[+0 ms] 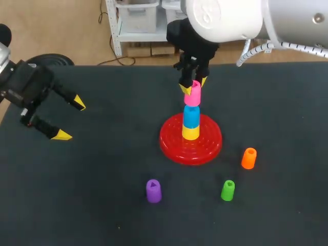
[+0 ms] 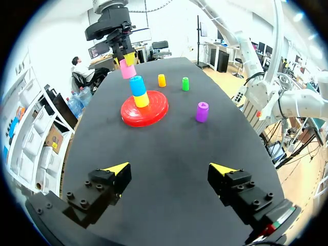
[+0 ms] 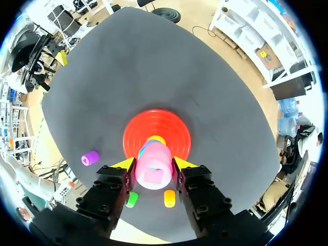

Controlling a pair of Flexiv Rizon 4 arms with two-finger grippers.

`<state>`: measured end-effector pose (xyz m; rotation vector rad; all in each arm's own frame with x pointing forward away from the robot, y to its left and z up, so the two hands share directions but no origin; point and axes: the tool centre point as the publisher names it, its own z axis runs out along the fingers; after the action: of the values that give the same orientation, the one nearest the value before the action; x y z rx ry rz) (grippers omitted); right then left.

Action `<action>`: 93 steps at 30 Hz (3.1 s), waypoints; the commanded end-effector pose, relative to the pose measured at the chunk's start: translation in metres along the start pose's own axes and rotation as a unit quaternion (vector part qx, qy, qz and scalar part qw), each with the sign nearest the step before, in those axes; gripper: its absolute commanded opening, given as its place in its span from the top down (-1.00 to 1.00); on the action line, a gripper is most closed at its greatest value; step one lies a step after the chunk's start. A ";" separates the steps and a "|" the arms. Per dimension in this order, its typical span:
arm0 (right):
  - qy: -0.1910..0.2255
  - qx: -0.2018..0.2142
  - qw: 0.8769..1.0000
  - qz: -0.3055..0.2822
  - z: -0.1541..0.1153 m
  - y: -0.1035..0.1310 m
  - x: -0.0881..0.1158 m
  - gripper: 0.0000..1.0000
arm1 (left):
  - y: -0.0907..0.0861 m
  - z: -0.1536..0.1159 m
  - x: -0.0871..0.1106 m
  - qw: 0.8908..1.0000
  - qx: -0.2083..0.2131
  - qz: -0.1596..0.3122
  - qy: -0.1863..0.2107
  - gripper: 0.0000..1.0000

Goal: Pick up and stack the cylinders on the red base in this order: pink,purple,orange,green

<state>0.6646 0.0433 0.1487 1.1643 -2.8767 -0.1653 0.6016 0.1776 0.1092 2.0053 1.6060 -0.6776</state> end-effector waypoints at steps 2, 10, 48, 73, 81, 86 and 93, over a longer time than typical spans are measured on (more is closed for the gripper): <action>0.002 -0.004 1.000 -0.001 0.003 0.002 0.005 1.00 | 0.000 0.000 0.001 1.000 -0.001 0.001 0.000 -1.00; 0.018 -0.012 1.000 -0.005 0.009 0.004 0.009 1.00 | 0.000 0.000 0.001 1.000 -0.001 0.001 0.000 -1.00; 0.018 -0.029 0.999 -0.001 0.031 0.006 0.015 1.00 | 0.000 0.000 0.001 1.000 -0.001 0.001 0.000 -1.00; 0.007 -0.020 1.000 -0.005 0.039 0.005 0.014 1.00 | 0.000 0.000 0.001 1.000 -0.001 0.001 0.000 -1.00; 0.010 -0.018 1.000 -0.008 0.038 0.007 0.012 1.00 | 0.000 0.000 0.001 1.000 -0.001 0.001 0.000 -1.00; 0.009 -0.016 1.000 -0.011 0.039 0.009 0.012 1.00 | 0.000 0.000 0.001 1.000 -0.001 0.001 0.000 -1.00; -0.006 -0.011 1.000 -0.006 0.036 0.011 0.013 -1.00 | 0.000 0.000 0.001 1.000 -0.001 0.001 0.000 -1.00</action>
<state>0.6498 0.0466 0.1197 1.1828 -2.8482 -0.2100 0.6016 0.1775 0.1092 2.0053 1.6059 -0.6776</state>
